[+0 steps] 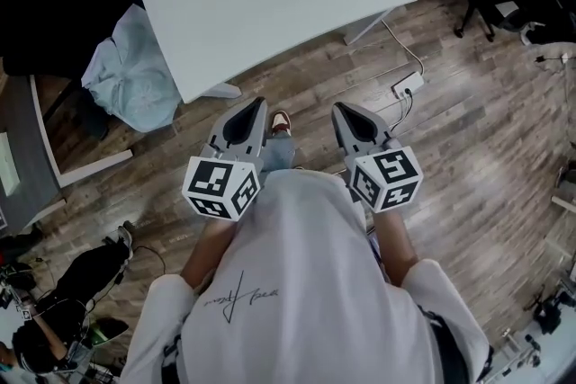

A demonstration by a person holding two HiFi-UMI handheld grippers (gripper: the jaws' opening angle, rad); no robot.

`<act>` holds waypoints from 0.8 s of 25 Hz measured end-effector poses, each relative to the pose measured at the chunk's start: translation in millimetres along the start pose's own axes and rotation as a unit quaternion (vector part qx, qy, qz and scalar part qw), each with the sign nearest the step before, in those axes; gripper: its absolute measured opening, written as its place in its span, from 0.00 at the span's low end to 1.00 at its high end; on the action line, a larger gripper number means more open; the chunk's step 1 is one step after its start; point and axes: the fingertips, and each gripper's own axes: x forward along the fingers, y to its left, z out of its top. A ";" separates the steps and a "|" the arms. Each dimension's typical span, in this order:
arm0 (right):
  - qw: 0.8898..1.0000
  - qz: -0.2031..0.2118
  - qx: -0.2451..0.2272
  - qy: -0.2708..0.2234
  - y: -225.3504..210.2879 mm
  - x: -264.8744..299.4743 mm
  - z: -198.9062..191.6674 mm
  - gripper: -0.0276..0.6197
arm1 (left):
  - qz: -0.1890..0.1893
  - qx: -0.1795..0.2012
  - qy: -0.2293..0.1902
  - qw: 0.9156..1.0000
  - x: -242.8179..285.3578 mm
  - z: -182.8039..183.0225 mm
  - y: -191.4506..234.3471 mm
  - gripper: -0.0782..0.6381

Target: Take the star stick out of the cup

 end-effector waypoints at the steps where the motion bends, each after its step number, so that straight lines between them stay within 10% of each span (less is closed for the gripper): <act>1: 1.000 -0.003 -0.002 0.000 -0.5 6.1 4.8 0.06 | -0.002 0.000 -0.002 1.000 3.3 4.0 5.3 0.11; 20: 0.999 -0.033 -0.016 -0.023 0.8 57.9 50.1 0.06 | -0.016 0.008 -0.084 0.996 21.1 59.3 62.5 0.12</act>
